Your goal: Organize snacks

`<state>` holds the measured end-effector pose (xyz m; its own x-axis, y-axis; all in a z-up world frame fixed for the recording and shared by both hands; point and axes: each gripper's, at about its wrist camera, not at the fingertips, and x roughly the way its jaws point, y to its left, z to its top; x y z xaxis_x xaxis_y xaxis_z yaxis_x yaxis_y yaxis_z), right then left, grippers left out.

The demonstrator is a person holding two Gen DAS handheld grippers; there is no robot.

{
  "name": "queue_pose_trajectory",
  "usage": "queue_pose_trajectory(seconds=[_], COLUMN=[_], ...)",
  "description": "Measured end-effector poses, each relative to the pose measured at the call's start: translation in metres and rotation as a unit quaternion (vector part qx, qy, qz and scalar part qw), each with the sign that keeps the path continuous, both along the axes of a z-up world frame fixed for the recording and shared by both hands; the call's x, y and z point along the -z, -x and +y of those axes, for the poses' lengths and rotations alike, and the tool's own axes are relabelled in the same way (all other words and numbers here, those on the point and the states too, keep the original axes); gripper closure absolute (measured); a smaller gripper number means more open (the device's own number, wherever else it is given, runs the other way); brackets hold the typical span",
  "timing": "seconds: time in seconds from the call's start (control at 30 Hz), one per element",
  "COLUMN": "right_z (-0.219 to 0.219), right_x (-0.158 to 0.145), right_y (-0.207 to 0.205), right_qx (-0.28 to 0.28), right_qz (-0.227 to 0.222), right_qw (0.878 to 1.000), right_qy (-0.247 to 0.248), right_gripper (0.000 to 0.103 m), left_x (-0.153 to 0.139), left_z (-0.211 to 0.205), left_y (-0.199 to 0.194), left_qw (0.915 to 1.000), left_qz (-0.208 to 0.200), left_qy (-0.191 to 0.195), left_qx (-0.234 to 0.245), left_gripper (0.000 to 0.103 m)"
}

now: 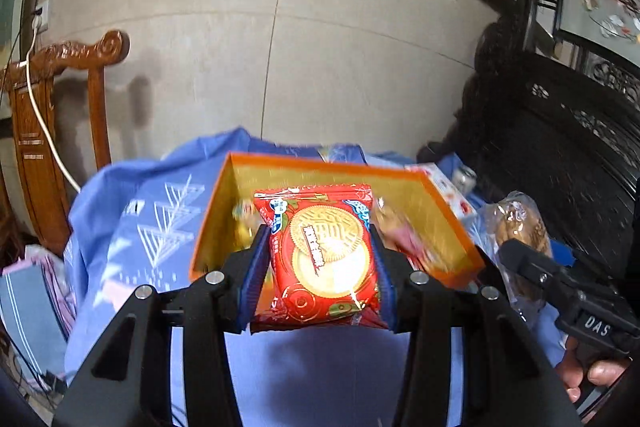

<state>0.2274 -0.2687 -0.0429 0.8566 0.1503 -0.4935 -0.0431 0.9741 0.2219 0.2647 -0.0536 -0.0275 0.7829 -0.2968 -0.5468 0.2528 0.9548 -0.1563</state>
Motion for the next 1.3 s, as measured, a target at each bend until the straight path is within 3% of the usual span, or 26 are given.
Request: queue_pose_trajectory(seconds=[0.3, 0.37, 0.4, 0.47, 0.57, 0.73, 1.3], right_z=[0.005, 0.01, 0.012, 0.015, 0.018, 0.021, 0.023], right_x=[0.004, 0.01, 0.014, 0.014, 0.015, 0.01, 0.022], right_y=[-0.071, -0.084, -0.087, -0.086, -0.083, -0.067, -0.051], right_qx=[0.017, 0.011, 0.005, 0.008, 0.014, 0.023, 0.02], right_qz=[0.014, 0.029, 0.035, 0.034, 0.059, 0.049, 0.075], right_qw=[1.0, 0.999, 0.999, 0.998, 0.996, 0.997, 0.995], right_qy=[0.019, 0.03, 0.036, 0.048, 0.058, 0.062, 0.059], right_gripper=[0.024, 0.021, 0.012, 0.003, 0.003, 0.003, 0.003], left_x=[0.0, 0.003, 0.004, 0.003, 0.002, -0.001, 0.0], left_z=[-0.014, -0.016, -0.016, -0.016, -0.012, -0.01, -0.004], left_y=[-0.064, -0.071, -0.073, -0.072, -0.065, -0.055, -0.038], left_qw=[0.9993, 0.9985, 0.9971, 0.9956, 0.9953, 0.9958, 0.9954], left_qz=[0.007, 0.011, 0.012, 0.012, 0.0, 0.003, 0.013], left_qy=[-0.035, -0.051, -0.067, -0.084, -0.086, -0.079, -0.077], left_qx=[-0.007, -0.018, -0.035, -0.039, -0.044, -0.046, -0.055], left_gripper=[0.054, 0.019, 0.005, 0.004, 0.004, 0.004, 0.004])
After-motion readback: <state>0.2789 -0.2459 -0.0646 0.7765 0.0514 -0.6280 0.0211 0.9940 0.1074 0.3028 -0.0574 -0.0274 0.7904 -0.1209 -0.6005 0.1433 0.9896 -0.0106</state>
